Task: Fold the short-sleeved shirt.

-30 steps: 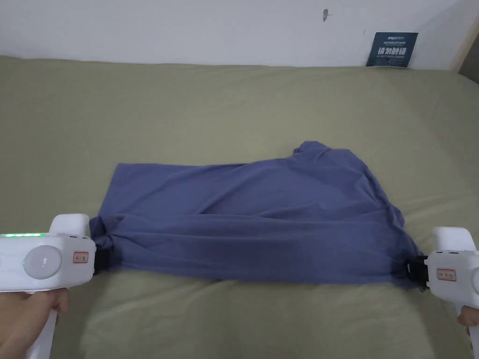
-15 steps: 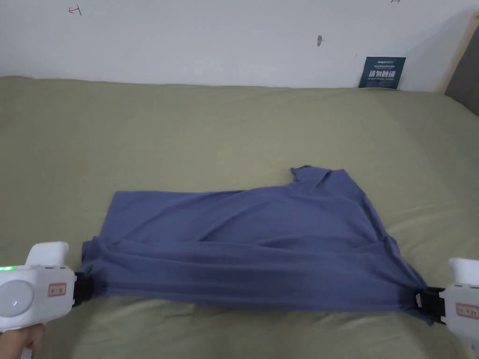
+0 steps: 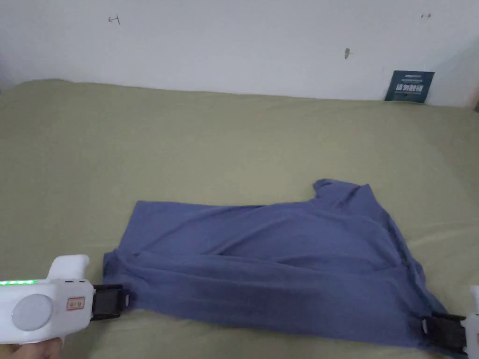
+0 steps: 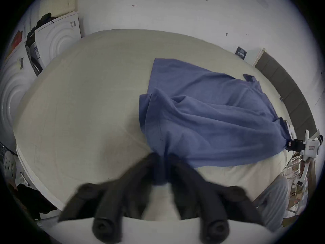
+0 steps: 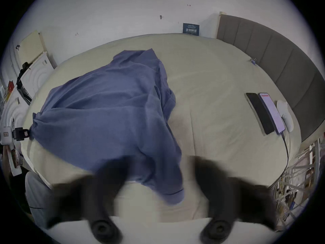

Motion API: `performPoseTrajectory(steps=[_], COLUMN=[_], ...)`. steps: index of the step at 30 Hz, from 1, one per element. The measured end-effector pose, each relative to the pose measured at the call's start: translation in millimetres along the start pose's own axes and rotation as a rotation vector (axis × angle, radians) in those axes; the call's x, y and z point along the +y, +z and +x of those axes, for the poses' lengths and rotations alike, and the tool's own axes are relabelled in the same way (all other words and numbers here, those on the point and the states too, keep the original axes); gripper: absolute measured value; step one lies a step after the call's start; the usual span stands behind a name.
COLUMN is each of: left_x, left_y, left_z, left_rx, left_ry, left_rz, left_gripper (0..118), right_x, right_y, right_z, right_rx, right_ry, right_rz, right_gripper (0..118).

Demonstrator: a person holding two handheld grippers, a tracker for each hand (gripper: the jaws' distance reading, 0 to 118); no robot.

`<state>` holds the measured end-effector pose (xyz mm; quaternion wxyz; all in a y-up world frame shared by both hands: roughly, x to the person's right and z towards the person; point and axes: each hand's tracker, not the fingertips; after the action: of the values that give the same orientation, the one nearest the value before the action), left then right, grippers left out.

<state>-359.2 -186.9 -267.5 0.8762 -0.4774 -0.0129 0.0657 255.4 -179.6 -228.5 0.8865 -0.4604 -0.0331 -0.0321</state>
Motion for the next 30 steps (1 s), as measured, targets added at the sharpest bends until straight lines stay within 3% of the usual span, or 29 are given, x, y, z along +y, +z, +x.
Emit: performPoseTrajectory(steps=[2, 6, 8, 9, 10, 11, 12, 19, 21, 22, 23, 24, 25, 30], left_x=[6.1, 40.2, 61.0, 71.8, 81.5, 93.7, 105.4, 175.5, 190.6, 196.3, 201.0, 205.4, 208.4, 208.7], left_y=[7.1, 11.2, 6.0, 1.3, -4.2, -14.0, -24.5, -99.3, -121.0, -130.4, -139.5, -148.8, -157.8, -183.1], left_z=[-3.4, -4.8, -0.6, 2.1, 4.7, 9.2, 12.3, 24.9, 23.9, 22.6, 25.3, 25.0, 24.5, 30.2], left_rx=[0.015, 0.008, 0.012, 0.009, 0.017, 0.033, 0.048, 0.106, 0.113, 0.117, 0.134, 0.156, 0.168, 0.208], left_ry=[-0.016, 0.003, 0.004, -0.001, -0.005, -0.02, -0.036, -0.096, -0.093, -0.087, -0.069, -0.048, -0.043, -0.078], left_rz=[0.061, 0.103, 0.127, 0.137, 0.146, 0.146, 0.147, 0.08, 0.075, 0.07, 0.052, 0.031, 0.007, -0.029], left_gripper=[115, 114, 108, 95, 74, 41, 3, 3, 6, 19, 52, 100, 118, 118], right_x=[8.6, 42.6, 58.5, 67.2, 74.7, 81.7, 90.5, 134.5, 144.7, 148.6, 152.4, 156.4, 158.9, 173.9], right_y=[6.0, 16.9, 10.8, 6.8, 2.8, -2.5, -20.6, -87.1, -99.6, -105.3, -110.8, -115.4, -119.0, -134.4], right_z=[0.6, -9.4, -20.4, -25.3, -29.2, -33.1, -29.5, -28.5, -29.4, -28.7, -28.0, -27.0, -26.2, -15.7], right_rx=[0.029, 0.019, 0.012, 0.005, -0.003, -0.015, -0.017, -0.025, -0.035, -0.037, -0.039, -0.042, -0.049, -0.056], right_ry=[-0.011, 0.001, 0.012, 0.021, 0.03, 0.031, 0.032, 0.04, 0.043, 0.047, 0.06, 0.074, 0.083, 0.085], right_rz=[0.038, 0.098, 0.127, 0.136, 0.143, 0.156, 0.152, 0.106, 0.1, 0.094, 0.086, 0.084, 0.084, 0.069], right_gripper=[109, 111, 108, 98, 80, 51, 4, 1, 1, 1, 1, 1, 1, 1])
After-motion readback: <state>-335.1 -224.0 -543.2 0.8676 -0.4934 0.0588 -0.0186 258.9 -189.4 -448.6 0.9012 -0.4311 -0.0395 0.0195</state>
